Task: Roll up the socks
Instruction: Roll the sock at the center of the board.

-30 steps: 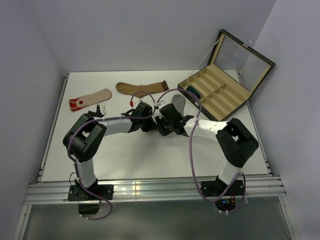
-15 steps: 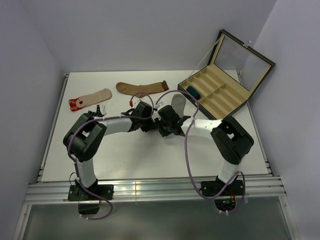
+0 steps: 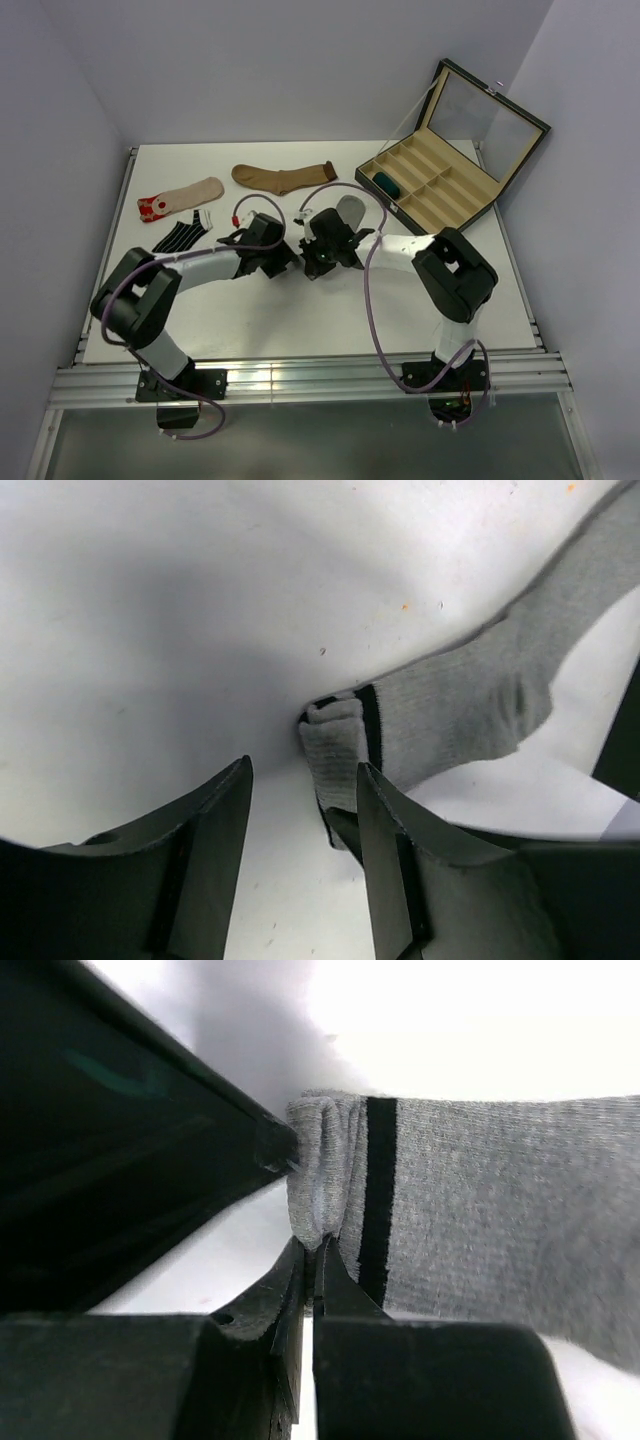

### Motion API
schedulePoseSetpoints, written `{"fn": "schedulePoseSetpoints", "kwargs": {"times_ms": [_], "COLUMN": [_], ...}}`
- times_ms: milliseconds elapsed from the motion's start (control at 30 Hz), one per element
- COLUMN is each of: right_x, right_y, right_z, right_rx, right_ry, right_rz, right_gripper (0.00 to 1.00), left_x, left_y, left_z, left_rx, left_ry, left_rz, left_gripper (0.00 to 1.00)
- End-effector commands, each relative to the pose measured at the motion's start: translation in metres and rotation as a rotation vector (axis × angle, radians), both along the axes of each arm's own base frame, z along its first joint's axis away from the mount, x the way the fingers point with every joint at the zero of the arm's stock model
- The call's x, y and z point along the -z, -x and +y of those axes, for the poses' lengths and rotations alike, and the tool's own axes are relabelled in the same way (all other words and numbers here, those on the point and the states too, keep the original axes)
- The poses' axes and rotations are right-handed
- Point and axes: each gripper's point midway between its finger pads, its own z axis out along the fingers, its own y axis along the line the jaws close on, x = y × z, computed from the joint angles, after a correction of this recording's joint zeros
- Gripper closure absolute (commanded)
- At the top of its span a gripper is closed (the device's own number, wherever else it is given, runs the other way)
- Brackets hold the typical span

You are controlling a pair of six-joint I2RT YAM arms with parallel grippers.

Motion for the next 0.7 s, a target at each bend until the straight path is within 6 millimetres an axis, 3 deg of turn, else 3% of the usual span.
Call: {"fn": "schedulePoseSetpoints", "kwargs": {"times_ms": [0,100,367,667], "right_x": [0.000,-0.006,0.003,0.023], "right_y": [0.030,0.025,0.021,0.025], "right_z": [0.020,0.023,-0.005,-0.011], "right_rx": [-0.096,-0.059,0.126,0.196], "right_ry": [-0.174,-0.321,-0.595,-0.643], "right_rz": [0.220,0.318,0.642,0.751], "right_gripper": [1.00,1.00,1.00,1.00], "left_x": [-0.028,-0.031,-0.020,-0.017], "left_y": [-0.002,0.004,0.007,-0.006], "left_z": [0.012,0.011,0.001,-0.015], "left_rx": [-0.061,-0.052,-0.023,0.017], "left_ry": [0.035,0.061,0.074,0.080], "left_rz": [-0.072,-0.082,-0.051,-0.070], "left_gripper": [0.48,0.47,0.50,0.52]}}
